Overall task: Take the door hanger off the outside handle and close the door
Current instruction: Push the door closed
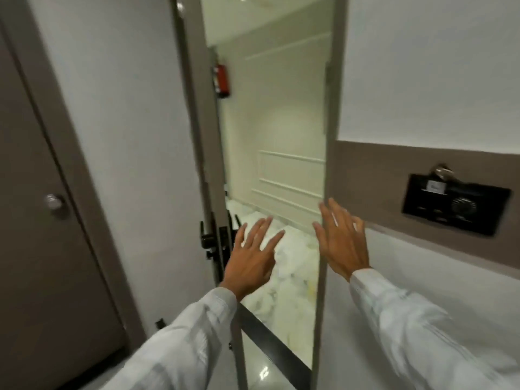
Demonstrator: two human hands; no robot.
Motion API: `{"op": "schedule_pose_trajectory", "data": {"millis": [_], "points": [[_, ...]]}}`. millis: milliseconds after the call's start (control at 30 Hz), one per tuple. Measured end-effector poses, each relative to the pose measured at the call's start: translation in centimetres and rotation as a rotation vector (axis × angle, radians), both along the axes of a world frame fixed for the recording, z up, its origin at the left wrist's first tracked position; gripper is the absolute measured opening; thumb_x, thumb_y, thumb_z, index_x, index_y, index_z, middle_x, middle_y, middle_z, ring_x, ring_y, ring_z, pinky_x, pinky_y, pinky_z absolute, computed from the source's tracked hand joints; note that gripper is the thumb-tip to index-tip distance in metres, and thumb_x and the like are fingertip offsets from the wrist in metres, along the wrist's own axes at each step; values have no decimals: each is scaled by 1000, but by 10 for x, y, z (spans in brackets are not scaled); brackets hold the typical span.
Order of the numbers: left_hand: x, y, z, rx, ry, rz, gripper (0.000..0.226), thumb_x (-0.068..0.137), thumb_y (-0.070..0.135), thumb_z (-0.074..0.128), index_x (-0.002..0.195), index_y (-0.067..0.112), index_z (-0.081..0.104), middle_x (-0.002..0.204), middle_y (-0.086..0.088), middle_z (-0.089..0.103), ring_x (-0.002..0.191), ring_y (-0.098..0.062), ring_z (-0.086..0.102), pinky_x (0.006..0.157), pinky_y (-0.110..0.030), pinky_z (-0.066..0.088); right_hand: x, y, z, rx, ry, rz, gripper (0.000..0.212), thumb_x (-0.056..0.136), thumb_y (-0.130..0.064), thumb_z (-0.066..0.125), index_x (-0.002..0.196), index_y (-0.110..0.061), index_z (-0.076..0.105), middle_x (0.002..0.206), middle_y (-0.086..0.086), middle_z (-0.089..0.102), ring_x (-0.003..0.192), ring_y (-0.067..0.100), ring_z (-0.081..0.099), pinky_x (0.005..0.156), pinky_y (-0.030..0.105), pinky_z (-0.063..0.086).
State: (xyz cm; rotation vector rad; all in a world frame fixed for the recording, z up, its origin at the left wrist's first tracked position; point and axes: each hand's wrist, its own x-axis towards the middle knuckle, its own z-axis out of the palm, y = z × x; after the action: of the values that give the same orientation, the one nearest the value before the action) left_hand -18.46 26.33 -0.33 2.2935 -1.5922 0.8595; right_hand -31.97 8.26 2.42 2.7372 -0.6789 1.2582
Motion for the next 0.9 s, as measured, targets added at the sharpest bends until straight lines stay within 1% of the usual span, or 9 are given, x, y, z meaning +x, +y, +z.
{"op": "schedule_pose_trajectory", "data": {"millis": [100,167,233,333,400,533,733,833,900], "points": [[46,54,24,-114,3,144,58,91,34,46,147,25,35,159,-14,30,145,-31,27,116,-53,20,79,38,52,-164,-81,185,53,97,-33,53,146,-16,45,156,12,40,141,28,42,105,47,40],[68,79,31,-166,72,267,60,96,41,36,152,24,25,162,-11,23,148,-28,22,118,-51,21,124,64,84,-289,-92,290,59,97,-34,53,150,-15,38,159,11,34,146,27,34,110,48,39],[86,91,29,-169,126,346,66,98,52,24,155,23,12,165,-5,10,152,-23,11,122,-47,13,161,87,112,-409,-68,360,63,98,-38,49,154,-15,30,162,10,26,150,25,25,117,49,32],[104,90,20,-97,158,328,72,96,64,11,154,28,-10,162,5,-15,151,-14,-11,123,-40,-3,198,97,133,-515,-19,361,67,100,-41,42,156,-14,20,166,9,14,153,24,11,123,49,20],[110,79,14,-45,139,284,73,95,68,9,151,31,-18,161,7,-22,150,-11,-16,123,-37,-9,211,88,132,-553,-25,349,66,101,-37,39,157,-12,15,167,7,8,154,22,5,124,49,17],[114,44,2,-45,187,226,82,94,70,13,153,22,-16,163,4,-19,148,-6,-20,125,-40,-4,221,68,126,-605,-83,383,66,99,-30,38,157,-11,14,167,7,9,154,22,5,125,48,14],[114,-5,-9,-166,281,74,91,92,70,25,154,14,-11,165,-7,-11,152,-15,-13,125,-42,0,212,36,126,-613,-187,394,65,94,-24,45,155,-10,26,163,8,24,152,23,19,123,49,21],[116,-32,-15,-193,252,15,90,93,68,27,154,15,-13,165,-8,-11,152,-17,-9,125,-41,2,198,11,125,-611,-194,350,64,94,-25,45,153,-10,30,162,8,28,151,23,22,123,49,20],[121,-50,-17,-201,284,-52,89,93,68,28,154,19,-13,166,-8,-9,153,-18,-4,124,-43,9,188,-7,123,-616,-168,274,63,95,-28,43,154,-10,29,162,8,27,151,23,21,124,48,18]]}}
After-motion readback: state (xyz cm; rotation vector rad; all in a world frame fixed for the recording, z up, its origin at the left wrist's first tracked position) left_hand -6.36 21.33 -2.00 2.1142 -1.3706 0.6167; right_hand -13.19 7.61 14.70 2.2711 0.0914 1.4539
